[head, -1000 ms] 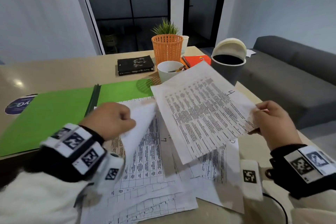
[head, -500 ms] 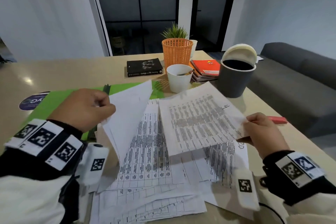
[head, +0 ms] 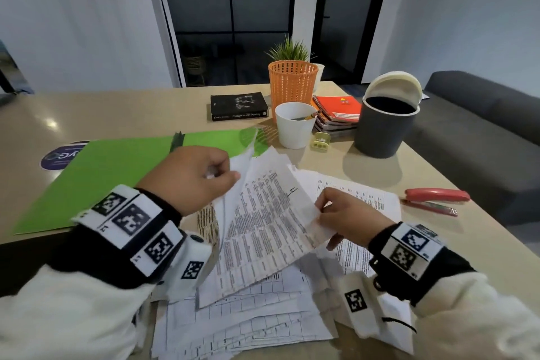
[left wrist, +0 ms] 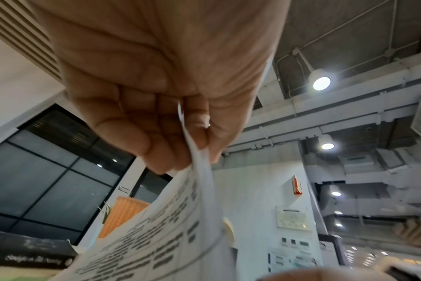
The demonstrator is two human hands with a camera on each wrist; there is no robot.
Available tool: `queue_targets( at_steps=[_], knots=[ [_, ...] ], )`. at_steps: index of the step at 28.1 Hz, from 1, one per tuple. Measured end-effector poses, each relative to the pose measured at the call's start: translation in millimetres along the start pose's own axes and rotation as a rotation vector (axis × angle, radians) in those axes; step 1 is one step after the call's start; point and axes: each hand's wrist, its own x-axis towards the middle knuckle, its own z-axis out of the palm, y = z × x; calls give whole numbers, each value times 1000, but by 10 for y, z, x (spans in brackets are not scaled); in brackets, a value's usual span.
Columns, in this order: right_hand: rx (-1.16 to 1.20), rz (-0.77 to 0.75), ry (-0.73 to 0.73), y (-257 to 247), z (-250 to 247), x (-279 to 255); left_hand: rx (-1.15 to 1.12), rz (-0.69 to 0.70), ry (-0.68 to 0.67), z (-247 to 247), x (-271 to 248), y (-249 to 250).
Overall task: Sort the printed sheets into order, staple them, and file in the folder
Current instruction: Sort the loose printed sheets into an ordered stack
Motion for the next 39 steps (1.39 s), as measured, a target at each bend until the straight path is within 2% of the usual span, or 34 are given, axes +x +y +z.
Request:
queue_targets(
  at_steps=[4,7,12,16,18,26,32,36,39],
  knots=[
    [-92,-24,-137,-52,105,15,98,74,-132,238,15,115],
    [-153,-5,-160,-71,141,51,148,134,-222,435,9,178],
    [-38,29,-198,-82,196,71,174,189,-363,692,-51,270],
    [14,28,-229,-71,234,73,89,146,-510,807,-87,269],
    [-3,28,-230,-62,240,71,124,130,-566,855,-117,245],
    [28,34,-264,-19,249,27,242,108,-593,900,-171,150],
    [-269,97,-122,105,91,-30,203,61,-577,815,-160,135],
    [-307,155,-134,151,-13,-91,174,138,-562,730,-191,95],
    [-286,173,-171,166,-22,-113,254,186,-582,705,-221,55]
  ],
)
